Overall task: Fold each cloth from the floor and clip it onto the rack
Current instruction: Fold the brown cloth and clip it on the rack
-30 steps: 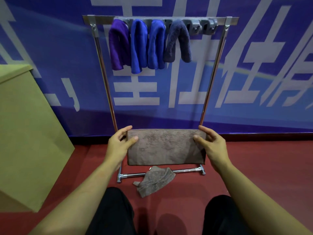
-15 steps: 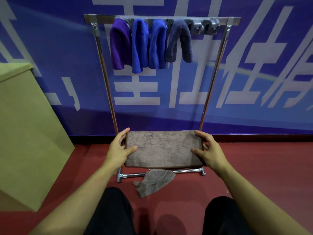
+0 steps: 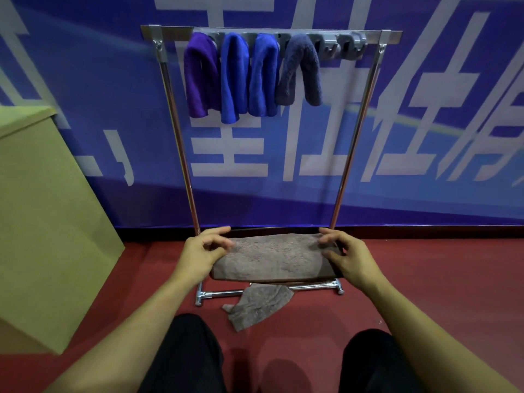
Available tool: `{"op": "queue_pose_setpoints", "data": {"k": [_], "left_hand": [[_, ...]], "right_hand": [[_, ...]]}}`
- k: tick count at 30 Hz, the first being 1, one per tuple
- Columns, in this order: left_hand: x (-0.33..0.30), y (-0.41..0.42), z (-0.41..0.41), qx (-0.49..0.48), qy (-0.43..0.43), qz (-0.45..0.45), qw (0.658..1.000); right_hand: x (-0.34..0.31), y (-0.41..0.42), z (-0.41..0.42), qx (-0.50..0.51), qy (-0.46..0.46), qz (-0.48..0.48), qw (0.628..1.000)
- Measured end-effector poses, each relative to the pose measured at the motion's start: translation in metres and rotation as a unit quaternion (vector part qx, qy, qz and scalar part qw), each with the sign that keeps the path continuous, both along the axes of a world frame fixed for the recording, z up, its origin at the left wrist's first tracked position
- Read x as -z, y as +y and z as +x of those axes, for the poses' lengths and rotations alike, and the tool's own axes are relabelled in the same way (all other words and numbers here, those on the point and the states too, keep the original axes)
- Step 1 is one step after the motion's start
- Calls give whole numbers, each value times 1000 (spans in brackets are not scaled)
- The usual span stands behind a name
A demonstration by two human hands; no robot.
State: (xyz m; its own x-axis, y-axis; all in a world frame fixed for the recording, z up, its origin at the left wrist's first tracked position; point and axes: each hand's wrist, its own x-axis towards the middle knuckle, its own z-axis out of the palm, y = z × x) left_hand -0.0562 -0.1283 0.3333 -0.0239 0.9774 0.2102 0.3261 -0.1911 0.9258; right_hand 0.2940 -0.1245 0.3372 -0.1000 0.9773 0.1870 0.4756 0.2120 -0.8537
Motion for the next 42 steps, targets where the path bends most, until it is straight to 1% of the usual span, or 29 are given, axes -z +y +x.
{"op": "queue_pose_setpoints", "data": {"k": [3,6,8,11,13,15,17,20,22,24,26,28,30,33,36,38,39,41,42], "left_hand": [[1,-1,0,7,19,-13,1000],[5,-2,-1,21,55,-9,998],[9,-2,-1,25,71,-17,997],[11,-3,-1,8,81,-36,996],[11,-2,2,-12,103,-46,994],[10,-2,3,-31,132,-40,990],[8,-2,5,-42,143,-30,988],[4,-2,4,-19,128,-42,991],[5,0,1,10,130,-53,990],[3,0,-1,33,114,-75,990],[1,-1,-3,49,79,-99,991],[1,-3,-3,52,43,-118,991],[1,-4,-1,31,-9,-136,990],[0,-3,2,-16,-101,-136,985],[-8,-2,9,-40,-167,-124,977],[-13,-1,14,-43,-164,-102,980],[-17,-1,17,-36,-144,-89,985],[-25,1,25,-11,-78,-57,995],[-28,2,29,4,-28,-35,999]], "right_hand": [[2,0,0,13,-6,-12,1000],[4,-1,1,22,-40,-24,999],[5,-2,1,36,-45,-35,998],[6,-3,-1,58,-34,-37,997],[5,-2,-2,75,-47,-25,996],[4,-2,-3,86,-69,-19,994],[3,-2,-5,87,-63,-29,994],[3,-2,-2,78,-98,-10,992],[6,0,4,50,-108,-8,993],[7,-1,10,12,-123,-19,992],[6,-3,11,-7,-141,-16,990],[-2,-7,8,-13,-123,-37,992],[-5,-9,7,-19,-98,-66,993],[-6,-11,9,-22,-72,-65,995],[-2,-11,10,7,-45,-84,995],[4,-9,11,16,-71,-104,992],[8,-9,10,10,-101,-111,989],[12,-12,4,3,-147,-102,984],[11,-15,-1,4,-141,-86,986]]}}
